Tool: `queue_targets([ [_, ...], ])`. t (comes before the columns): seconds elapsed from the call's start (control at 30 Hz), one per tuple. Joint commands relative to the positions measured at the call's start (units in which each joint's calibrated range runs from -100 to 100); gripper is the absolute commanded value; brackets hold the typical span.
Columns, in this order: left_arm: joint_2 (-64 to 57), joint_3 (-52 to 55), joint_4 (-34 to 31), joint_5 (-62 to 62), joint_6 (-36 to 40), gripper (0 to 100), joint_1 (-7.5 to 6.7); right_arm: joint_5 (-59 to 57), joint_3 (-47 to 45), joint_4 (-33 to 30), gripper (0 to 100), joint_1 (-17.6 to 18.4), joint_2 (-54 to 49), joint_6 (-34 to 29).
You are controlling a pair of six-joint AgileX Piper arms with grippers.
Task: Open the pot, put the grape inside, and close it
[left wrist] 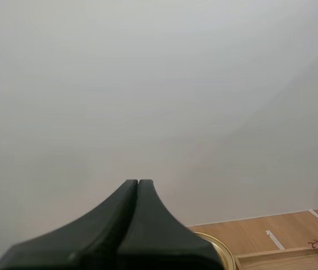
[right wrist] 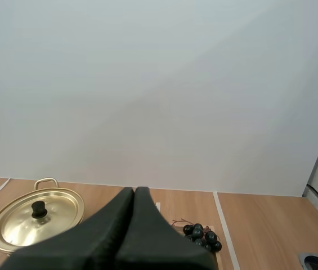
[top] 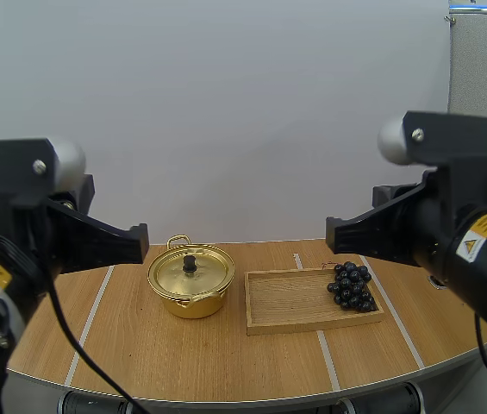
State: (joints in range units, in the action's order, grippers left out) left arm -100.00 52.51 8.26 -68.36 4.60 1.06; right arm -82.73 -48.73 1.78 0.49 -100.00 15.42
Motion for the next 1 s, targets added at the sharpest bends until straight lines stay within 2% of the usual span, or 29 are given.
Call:
queue_targets([
  [0.0,0.0,-3.3,0.1,-6.3,0.1,0,0.11,-5.3,3.3,-0.3,0,-0.2,0.0,0.2],
  [0.3,2.1,-4.4,0.1,-10.5,0.1,0,0.11,-8.8,4.9,-0.3,0,-0.2,1.7,0.2],
  [0.57,14.4,-4.4,0.1,-10.2,-0.4,0,0.11,-8.8,4.9,-0.3,0,-0.2,11.3,0.2],
  [0.8,27.4,-4.4,0.9,-2.8,-5.7,0,0.11,-8.4,4.9,-0.3,0,-0.2,18.7,0.2],
  [0.97,35.3,-4.4,0.9,-2.8,-6.6,0,0.11,-8.4,4.9,-0.3,0,-0.2,22.4,0.2],
])
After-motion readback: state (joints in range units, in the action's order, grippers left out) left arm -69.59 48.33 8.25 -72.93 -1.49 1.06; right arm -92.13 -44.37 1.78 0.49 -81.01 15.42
